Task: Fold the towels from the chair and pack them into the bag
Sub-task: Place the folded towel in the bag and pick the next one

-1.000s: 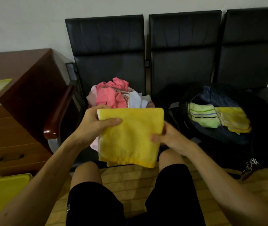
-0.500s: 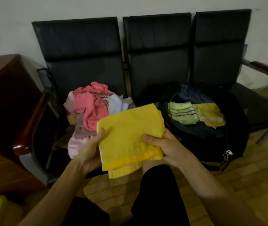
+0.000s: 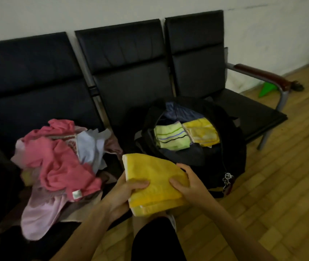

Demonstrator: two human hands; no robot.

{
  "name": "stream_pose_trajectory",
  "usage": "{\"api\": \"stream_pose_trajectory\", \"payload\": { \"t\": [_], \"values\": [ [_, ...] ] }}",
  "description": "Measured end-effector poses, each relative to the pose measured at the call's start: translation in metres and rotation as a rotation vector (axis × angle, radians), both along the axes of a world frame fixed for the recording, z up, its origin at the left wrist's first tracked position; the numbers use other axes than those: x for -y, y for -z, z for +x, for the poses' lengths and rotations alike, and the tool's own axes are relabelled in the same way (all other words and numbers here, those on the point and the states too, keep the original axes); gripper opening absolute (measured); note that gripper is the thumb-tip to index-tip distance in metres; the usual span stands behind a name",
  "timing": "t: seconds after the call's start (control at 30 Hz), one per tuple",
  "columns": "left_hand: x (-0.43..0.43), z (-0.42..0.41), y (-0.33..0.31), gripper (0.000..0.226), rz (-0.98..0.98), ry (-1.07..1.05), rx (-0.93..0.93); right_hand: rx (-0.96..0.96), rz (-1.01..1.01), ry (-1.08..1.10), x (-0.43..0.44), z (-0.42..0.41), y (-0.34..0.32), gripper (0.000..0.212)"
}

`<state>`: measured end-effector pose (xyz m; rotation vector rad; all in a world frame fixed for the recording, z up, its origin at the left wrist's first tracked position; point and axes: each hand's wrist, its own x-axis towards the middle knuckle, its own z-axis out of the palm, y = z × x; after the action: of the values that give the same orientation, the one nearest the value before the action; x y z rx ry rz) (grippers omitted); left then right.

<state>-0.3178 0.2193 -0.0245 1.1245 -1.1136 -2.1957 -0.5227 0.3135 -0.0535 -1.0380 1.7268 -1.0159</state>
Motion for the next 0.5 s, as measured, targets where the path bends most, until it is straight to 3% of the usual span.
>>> {"api": "stream_pose_trajectory", "payload": {
  "t": [0.17,0.27,0.33,0.43,0.5],
  "values": [
    [0.042,-0.071,-0.002,0.072,-0.051,0.027,0.063,-0.443,-0.008,0.041,0.033,-0.042,0.002,0.071],
    [0.073,-0.123,-0.004,0.063,-0.103,0.062,0.081,-0.264,-0.108,0.002,0.07,-0.068,-0.002,0.056],
    [0.093,-0.156,-0.004,0.055,-0.13,0.084,0.09,-0.157,-0.124,0.021,0.094,-0.082,0.001,0.057],
    [0.132,-0.222,0.006,0.054,-0.171,0.127,0.111,-0.15,-0.12,0.143,0.138,-0.122,0.016,0.062],
    [0.157,-0.261,0.013,0.059,-0.204,0.142,0.09,-0.248,-0.163,0.256,0.159,-0.156,0.02,0.068]
  ]
}}
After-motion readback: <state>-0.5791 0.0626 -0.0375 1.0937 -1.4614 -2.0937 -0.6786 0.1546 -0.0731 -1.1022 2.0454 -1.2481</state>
